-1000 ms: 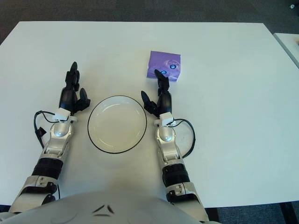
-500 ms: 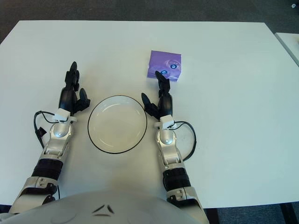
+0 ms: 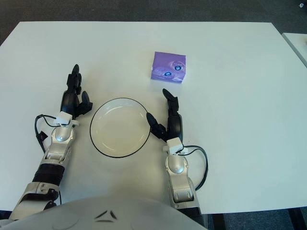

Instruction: Put the tissue paper into the plate.

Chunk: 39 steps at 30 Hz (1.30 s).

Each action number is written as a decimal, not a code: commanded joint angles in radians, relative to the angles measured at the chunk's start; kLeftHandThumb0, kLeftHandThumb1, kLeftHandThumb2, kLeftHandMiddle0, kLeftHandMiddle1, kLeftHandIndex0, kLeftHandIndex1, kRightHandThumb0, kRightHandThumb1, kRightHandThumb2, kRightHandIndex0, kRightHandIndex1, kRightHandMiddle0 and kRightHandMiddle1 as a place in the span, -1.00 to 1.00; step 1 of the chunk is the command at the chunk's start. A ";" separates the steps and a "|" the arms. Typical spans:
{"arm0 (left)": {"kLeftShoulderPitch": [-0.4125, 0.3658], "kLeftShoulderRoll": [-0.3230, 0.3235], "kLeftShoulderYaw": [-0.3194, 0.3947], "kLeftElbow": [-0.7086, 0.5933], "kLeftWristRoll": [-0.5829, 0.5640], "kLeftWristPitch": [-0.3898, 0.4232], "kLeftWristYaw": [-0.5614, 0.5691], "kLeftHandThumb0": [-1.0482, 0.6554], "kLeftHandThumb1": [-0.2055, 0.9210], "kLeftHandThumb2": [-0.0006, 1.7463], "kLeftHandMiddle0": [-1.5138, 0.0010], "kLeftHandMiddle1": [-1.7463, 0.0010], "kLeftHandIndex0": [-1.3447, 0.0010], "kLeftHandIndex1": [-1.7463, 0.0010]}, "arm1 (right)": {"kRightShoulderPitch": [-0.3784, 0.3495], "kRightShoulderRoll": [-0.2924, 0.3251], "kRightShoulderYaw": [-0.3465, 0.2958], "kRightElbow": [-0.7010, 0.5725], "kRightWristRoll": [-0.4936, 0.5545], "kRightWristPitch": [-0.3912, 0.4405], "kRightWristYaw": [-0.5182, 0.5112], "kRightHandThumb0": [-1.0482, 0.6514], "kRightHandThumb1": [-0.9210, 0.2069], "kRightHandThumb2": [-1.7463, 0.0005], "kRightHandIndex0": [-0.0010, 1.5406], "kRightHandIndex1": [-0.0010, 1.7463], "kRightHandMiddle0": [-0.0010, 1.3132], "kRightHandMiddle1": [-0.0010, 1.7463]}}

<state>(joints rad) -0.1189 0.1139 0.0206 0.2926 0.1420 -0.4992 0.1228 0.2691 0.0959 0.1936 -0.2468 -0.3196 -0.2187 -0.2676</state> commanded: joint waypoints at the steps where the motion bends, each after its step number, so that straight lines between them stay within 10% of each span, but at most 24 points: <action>1: 0.070 -0.046 -0.025 0.106 -0.001 0.007 0.003 -0.71 1.00 0.07 0.84 1.00 1.00 0.76 | 0.003 0.011 -0.003 -0.077 -0.075 0.043 -0.028 -0.59 -1.00 0.53 -0.74 -0.76 -1.00 -0.33; 11: 0.041 -0.048 -0.024 0.169 0.001 -0.005 0.013 -0.74 1.00 0.08 0.84 1.00 1.00 0.73 | -0.079 -0.012 -0.038 -0.178 -0.191 0.133 -0.034 -0.60 -0.99 0.55 -0.77 -0.76 -1.00 -0.29; 19: 0.011 -0.048 -0.026 0.226 0.007 -0.025 0.019 -0.74 1.00 0.08 0.85 1.00 1.00 0.72 | -0.304 -0.049 -0.119 -0.194 -0.249 0.263 0.002 -0.62 -0.97 0.57 -0.77 -0.76 -1.00 -0.29; 39: -0.030 -0.041 -0.024 0.320 0.001 -0.059 0.012 -0.73 1.00 0.06 0.85 1.00 1.00 0.75 | -0.717 -0.375 -0.233 0.028 -0.313 0.257 0.059 -0.68 -1.00 0.41 -0.77 -0.77 -1.00 -0.34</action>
<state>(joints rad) -0.2593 0.1175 0.0205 0.4753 0.1330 -0.5326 0.1248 -0.3449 -0.2277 -0.0299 -0.2628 -0.6117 0.0479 -0.2198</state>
